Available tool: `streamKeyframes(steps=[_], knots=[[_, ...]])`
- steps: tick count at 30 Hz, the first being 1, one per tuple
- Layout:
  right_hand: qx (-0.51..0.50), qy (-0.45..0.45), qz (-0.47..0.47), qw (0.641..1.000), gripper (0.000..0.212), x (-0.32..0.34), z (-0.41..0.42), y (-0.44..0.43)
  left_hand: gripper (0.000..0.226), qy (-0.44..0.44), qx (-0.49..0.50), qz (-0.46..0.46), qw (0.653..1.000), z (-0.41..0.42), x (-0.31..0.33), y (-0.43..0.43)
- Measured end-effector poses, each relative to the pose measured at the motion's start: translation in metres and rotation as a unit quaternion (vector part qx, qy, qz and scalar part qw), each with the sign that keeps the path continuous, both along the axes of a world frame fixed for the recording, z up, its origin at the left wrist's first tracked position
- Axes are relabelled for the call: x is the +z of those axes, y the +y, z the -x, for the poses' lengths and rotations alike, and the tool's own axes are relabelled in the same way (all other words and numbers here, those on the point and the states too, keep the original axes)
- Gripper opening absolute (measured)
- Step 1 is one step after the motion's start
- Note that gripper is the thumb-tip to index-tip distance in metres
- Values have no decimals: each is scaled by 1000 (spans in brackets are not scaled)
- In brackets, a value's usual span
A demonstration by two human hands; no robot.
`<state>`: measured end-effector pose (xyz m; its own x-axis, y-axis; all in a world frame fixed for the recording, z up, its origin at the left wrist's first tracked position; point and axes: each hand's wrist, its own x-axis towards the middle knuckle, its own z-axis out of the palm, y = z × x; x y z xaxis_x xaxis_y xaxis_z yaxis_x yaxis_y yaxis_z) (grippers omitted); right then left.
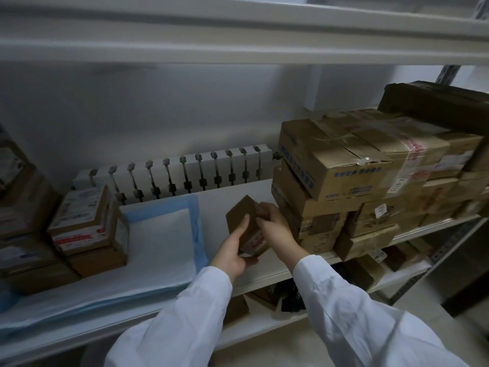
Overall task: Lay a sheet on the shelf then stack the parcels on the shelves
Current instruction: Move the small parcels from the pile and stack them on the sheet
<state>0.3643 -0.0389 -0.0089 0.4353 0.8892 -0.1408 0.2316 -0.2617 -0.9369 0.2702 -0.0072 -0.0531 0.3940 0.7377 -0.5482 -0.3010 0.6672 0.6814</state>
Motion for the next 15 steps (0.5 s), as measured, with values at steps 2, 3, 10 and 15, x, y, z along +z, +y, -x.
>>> streamKeyframes(steps=[2,3,10,15], knots=[[19,14,-41,999,30,6,9,3,75,-9,16,-25,1000,6,6,1],[26,21,-62,997,29,8,14,4,82,-10,27,-33,999,9,10,1],[49,-76,-142,986,33,27,37,4,71,-24,70,-64,995,35,22,15],[14,-200,-186,962,35,57,39,10,28,-62,30,-104,992,41,43,17]])
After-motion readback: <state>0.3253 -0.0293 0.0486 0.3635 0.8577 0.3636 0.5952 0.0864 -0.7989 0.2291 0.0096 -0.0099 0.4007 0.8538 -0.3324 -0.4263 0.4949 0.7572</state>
